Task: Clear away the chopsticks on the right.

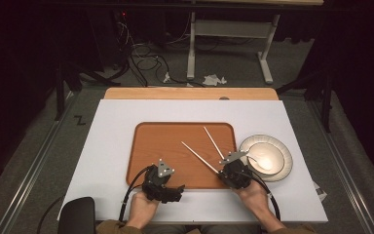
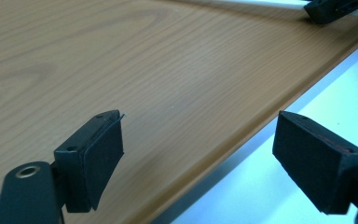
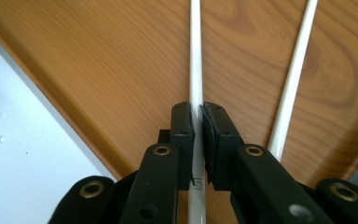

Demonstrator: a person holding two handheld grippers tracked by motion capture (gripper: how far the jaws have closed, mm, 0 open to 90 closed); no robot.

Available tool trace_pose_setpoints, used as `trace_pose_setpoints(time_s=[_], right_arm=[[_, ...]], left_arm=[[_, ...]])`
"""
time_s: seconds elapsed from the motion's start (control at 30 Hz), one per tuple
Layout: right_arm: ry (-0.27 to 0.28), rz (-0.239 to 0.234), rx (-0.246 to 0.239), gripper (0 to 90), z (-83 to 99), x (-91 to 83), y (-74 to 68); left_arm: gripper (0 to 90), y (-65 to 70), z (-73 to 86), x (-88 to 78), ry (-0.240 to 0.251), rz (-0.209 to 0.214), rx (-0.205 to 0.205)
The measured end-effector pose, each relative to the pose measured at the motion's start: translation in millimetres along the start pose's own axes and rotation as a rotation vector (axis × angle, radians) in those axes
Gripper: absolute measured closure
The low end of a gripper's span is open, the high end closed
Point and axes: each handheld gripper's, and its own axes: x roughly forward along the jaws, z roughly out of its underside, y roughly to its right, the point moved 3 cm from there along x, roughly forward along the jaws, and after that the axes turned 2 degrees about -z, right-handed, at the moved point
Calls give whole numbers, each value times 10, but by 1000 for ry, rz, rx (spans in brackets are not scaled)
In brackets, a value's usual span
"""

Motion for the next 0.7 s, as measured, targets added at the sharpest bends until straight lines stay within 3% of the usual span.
trace_pose_setpoints(time_s=[0.43,0.7], right_arm=[[1,1,-23,820,-92,76,23],[22,47,43,835,-110,98,175]], left_arm=[[164,-33,70,-66,4,-20,-23],[164,-51,106,-109,10,-33,-34]])
